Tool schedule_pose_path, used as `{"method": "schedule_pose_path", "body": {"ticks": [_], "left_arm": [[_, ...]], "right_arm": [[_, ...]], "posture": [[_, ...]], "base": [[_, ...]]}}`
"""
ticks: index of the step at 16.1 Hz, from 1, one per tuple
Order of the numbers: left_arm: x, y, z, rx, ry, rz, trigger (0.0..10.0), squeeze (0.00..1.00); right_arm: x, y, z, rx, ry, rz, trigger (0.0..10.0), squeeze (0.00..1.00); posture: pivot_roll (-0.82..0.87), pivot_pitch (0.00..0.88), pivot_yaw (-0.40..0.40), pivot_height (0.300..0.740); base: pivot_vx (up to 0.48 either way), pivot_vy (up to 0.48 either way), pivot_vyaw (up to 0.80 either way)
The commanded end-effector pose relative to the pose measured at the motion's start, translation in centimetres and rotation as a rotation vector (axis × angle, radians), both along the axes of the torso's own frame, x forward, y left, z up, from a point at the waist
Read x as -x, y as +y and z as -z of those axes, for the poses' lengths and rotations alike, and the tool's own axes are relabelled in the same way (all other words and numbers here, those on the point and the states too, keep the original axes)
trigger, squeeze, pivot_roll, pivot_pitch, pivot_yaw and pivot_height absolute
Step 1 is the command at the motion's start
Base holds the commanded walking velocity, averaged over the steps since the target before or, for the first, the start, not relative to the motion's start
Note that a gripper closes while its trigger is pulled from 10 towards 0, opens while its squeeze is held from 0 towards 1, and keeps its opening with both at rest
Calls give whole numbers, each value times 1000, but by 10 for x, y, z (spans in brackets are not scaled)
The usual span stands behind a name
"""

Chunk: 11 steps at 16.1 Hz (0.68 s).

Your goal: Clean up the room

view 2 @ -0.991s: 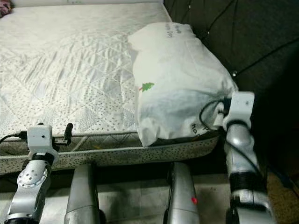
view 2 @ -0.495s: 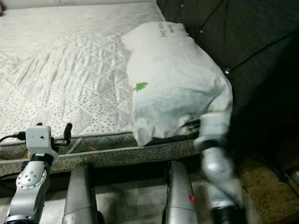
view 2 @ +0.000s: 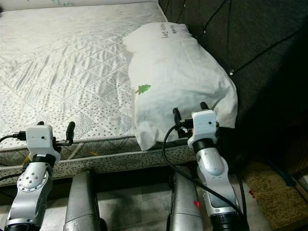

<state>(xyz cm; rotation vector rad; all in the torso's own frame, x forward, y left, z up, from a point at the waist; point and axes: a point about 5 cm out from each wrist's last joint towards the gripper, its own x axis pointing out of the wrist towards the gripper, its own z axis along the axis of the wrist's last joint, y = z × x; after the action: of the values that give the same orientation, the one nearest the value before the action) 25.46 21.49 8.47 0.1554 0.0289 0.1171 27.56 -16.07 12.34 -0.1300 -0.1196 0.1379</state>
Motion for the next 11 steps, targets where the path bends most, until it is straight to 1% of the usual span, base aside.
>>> {"method": "schedule_pose_path", "body": {"ticks": [1, 4, 9, 11], "left_arm": [[-1, -1, -3, -1, -11, 6, 10000, 0], [-3, -1, -4, 1, -16, 5, 10000, 0], [-3, -1, -4, 6, -14, 3, 10000, 0], [-3, -1, -3, 5, -10, -1, 10000, 0]], "right_arm": [[-2, 6, -13, -19, -47, -36, 10000, 0], [-5, 12, -18, -49, -54, -59, 10000, 0], [-7, 12, -21, -53, -50, -66, 10000, 0], [-9, 13, -25, -63, -60, -66, 10000, 0]], "posture": [[-21, 0, 10, 485], [-21, 0, 8, 514], [-22, 0, 7, 580], [-25, 0, 9, 599]], "base": [[0, 0, 0], [0, 0, 0], [0, 0, 0], [0, 0, 0]]}}
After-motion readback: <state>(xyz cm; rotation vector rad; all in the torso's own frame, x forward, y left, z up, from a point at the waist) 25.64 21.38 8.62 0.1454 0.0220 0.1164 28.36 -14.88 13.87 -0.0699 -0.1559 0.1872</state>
